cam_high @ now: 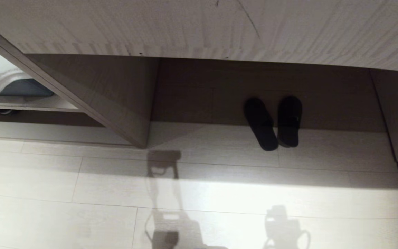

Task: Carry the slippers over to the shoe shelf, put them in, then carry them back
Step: Pick up the slippers on the floor

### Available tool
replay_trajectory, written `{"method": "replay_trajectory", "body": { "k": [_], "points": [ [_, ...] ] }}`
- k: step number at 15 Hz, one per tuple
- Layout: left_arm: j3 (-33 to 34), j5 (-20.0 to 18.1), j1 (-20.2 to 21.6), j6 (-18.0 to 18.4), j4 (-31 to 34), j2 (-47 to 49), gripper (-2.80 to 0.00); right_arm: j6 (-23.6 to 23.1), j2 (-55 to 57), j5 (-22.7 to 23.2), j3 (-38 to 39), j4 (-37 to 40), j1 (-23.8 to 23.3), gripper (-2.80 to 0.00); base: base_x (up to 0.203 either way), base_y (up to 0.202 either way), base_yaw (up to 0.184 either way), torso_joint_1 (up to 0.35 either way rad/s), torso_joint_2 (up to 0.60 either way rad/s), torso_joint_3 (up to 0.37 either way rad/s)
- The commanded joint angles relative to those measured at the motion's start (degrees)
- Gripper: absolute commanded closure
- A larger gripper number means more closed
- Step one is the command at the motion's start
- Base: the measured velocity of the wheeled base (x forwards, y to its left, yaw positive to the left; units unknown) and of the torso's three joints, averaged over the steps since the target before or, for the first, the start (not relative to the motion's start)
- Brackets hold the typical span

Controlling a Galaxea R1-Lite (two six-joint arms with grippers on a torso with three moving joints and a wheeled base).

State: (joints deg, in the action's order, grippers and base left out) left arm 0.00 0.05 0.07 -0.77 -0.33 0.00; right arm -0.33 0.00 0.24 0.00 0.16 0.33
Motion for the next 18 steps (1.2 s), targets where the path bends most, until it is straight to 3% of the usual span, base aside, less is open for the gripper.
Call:
{"method": "replay_trajectory", "body": {
  "k": [1, 18],
  "points": [
    [0.0, 0.0, 0.0, 0.0, 0.0, 0.1, 0.0, 0.0, 0.0, 0.0, 0.0, 0.0, 0.0, 0.0, 0.0, 0.0, 0.0, 0.002, 0.0, -0.19],
    [0.0, 0.0, 0.0, 0.0, 0.0, 0.1, 0.0, 0.0, 0.0, 0.0, 0.0, 0.0, 0.0, 0.0, 0.0, 0.0, 0.0, 0.002, 0.0, -0.198]
  ]
}}
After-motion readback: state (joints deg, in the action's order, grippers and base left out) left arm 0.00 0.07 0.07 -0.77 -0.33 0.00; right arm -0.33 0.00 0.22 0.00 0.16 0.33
